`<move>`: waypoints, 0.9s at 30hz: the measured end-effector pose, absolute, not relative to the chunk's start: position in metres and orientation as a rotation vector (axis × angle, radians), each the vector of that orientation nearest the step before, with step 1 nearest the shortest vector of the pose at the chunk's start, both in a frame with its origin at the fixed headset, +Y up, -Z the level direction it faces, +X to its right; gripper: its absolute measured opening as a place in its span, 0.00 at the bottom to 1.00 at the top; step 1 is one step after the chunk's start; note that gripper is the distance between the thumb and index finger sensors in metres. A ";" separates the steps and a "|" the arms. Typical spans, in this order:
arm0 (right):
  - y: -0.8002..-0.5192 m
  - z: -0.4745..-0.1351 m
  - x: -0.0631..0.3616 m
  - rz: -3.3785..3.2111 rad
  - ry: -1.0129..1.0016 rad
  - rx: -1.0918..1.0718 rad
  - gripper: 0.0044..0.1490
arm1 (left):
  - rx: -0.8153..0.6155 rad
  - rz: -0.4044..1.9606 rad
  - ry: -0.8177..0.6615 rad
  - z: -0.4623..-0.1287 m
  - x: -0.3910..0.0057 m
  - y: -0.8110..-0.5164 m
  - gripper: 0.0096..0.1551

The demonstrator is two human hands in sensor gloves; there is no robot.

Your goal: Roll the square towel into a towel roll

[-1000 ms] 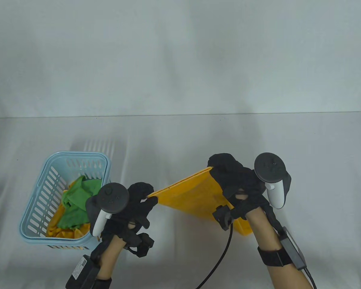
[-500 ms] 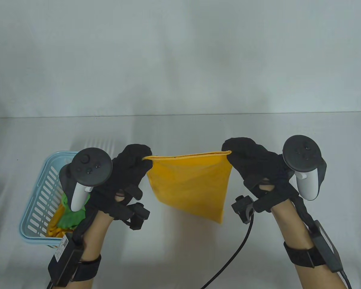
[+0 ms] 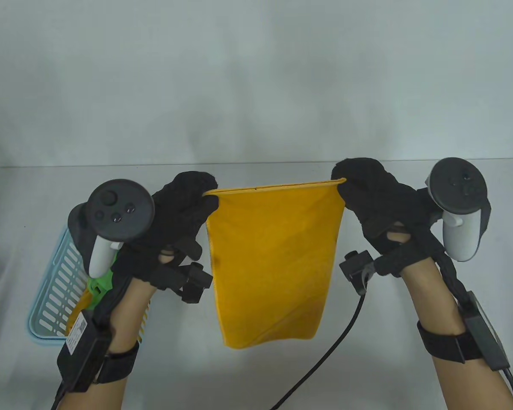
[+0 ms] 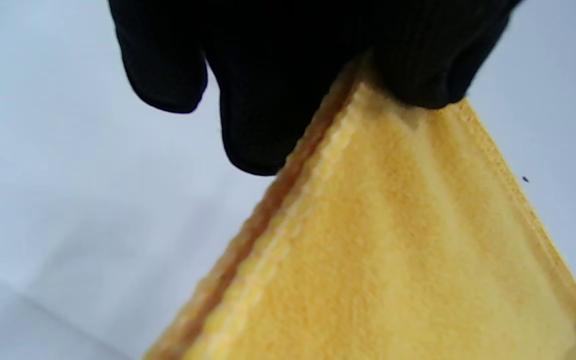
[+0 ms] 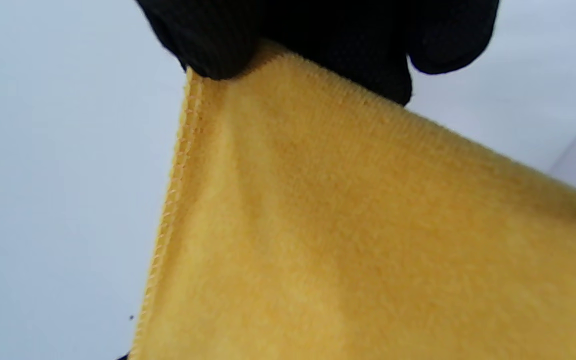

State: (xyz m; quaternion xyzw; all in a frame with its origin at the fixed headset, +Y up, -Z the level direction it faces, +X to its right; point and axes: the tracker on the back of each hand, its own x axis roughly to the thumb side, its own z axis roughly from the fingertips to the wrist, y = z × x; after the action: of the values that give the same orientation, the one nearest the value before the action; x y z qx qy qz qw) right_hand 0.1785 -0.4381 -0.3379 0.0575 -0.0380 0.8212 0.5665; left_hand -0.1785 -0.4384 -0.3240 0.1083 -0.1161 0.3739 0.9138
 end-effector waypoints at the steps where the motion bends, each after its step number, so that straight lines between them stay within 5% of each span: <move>1: -0.448 -0.351 0.178 1.968 -0.078 0.085 0.24 | 0.179 0.758 -0.216 -0.337 -0.177 -0.447 0.24; 7: -0.497 -0.412 0.176 2.037 -0.022 -0.164 0.23 | -0.010 0.764 -0.049 -0.406 -0.167 -0.498 0.23; 12: -0.459 -0.413 0.184 1.937 -0.170 -0.115 0.23 | 0.165 0.817 -0.117 -0.404 -0.157 -0.464 0.23; 16: -0.459 -0.407 0.187 1.998 -0.197 -0.113 0.23 | 0.158 0.726 -0.137 -0.398 -0.150 -0.463 0.23; 27: -0.590 -0.389 0.188 2.097 0.050 -0.162 0.24 | -0.073 0.635 -0.075 -0.386 -0.149 -0.589 0.23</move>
State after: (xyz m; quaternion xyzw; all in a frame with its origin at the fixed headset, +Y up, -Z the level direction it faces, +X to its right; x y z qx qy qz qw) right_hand 0.1882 -0.5904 -0.3888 -0.0668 0.0205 0.8654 0.4961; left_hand -0.1488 -0.5894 -0.3856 -0.0361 -0.0367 0.3121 0.9486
